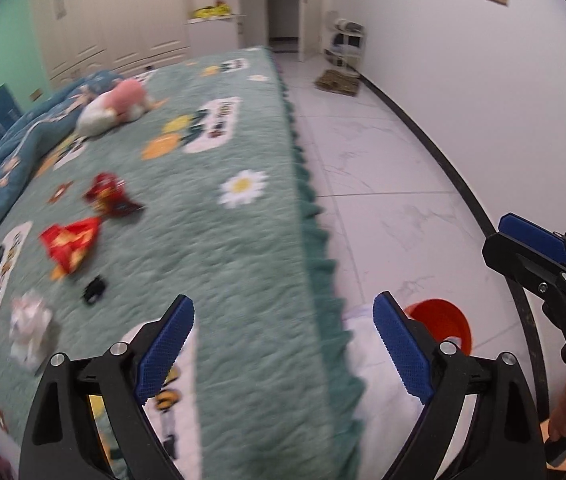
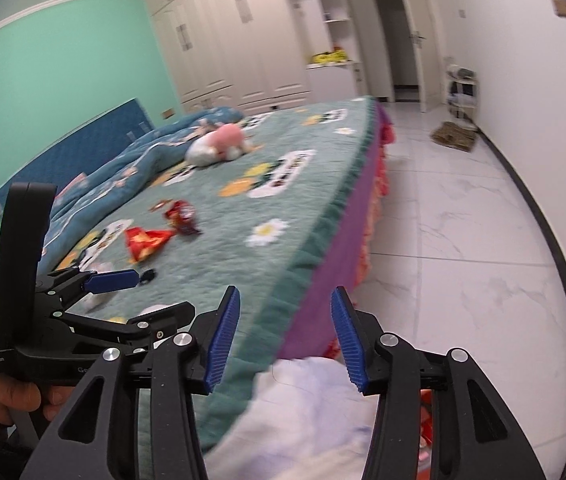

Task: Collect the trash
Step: 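Move both tools back over the bed, then grasp the white plastic bag with the left gripper while the right grasps the black hair tie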

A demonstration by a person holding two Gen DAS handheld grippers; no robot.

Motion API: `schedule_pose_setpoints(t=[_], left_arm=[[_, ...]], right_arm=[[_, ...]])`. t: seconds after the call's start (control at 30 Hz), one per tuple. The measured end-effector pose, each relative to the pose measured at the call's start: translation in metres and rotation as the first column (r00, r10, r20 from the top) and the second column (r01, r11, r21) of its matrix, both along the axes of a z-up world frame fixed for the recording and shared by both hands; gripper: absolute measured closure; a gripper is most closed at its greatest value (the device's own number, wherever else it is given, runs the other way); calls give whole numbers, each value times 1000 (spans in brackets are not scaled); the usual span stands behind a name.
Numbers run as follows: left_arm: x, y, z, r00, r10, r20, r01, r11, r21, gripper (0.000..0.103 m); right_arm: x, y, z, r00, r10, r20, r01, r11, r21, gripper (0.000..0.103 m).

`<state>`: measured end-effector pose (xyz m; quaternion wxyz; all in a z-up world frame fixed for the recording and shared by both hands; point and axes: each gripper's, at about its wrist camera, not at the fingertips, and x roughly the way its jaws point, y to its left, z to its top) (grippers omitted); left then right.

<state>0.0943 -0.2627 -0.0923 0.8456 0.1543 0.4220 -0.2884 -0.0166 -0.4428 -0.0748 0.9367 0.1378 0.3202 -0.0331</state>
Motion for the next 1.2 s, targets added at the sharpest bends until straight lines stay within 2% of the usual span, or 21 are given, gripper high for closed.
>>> schedule_pose_setpoints(t=[0.17,0.37,0.57,0.77,1.0,1.2], left_arm=[[9,44,2,996,90,-9,-90,996,-21,13],[24,100,1,977,211,-17,-211,977,-30,13],[49,161,-2,938,342,-48,-344,938,-44,13],[74,205,-8,900,430,-70,-433,900,-50,13],[111,245,-25,861,500,-97,-504,863,-29,13],[143,266,-43,836,535,-124,-539,842,1,13]], right_arm=[[27,42,7,994,110,0,-110,994,-15,55],[63,96,9,972,234,-9,-234,972,-34,55],[99,140,7,946,323,-30,-324,945,-42,55],[136,178,-2,917,395,-62,-398,916,-51,55],[178,212,-17,888,449,-104,-455,890,-43,55],[212,232,-32,864,486,-132,-494,869,-33,55]])
